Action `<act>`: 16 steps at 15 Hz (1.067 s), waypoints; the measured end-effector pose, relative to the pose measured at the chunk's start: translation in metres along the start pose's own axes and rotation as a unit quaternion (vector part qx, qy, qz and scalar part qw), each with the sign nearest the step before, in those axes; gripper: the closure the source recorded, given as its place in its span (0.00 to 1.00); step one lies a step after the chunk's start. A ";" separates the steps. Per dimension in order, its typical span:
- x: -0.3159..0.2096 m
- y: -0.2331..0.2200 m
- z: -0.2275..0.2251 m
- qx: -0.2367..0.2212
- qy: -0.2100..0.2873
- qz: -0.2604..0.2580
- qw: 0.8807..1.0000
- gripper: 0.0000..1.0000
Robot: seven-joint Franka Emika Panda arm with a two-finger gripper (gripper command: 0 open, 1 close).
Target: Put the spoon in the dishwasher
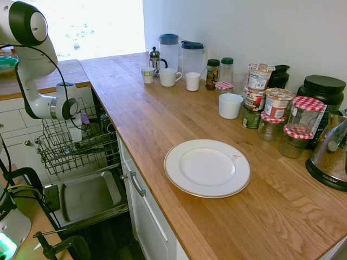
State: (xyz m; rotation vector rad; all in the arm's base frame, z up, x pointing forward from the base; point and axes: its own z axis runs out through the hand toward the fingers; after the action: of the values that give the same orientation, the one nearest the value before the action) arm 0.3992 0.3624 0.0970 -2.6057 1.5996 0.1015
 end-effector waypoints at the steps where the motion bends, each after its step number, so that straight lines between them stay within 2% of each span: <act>1: 0.001 0.000 0.002 -0.001 -0.001 0.001 1.000 1.00; 2: 0.001 -0.001 0.003 -0.002 -0.003 0.004 1.000 1.00; 3: 0.001 -0.002 0.004 -0.002 -0.004 0.006 1.000 0.00; 12: -0.004 -0.001 0.005 0.003 0.001 0.003 1.000 0.00; 16: -0.011 0.010 -0.014 0.003 0.016 -0.001 1.000 0.00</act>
State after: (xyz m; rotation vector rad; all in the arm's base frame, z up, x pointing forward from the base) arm 0.3855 0.3667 0.1117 -2.6173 1.6054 0.0565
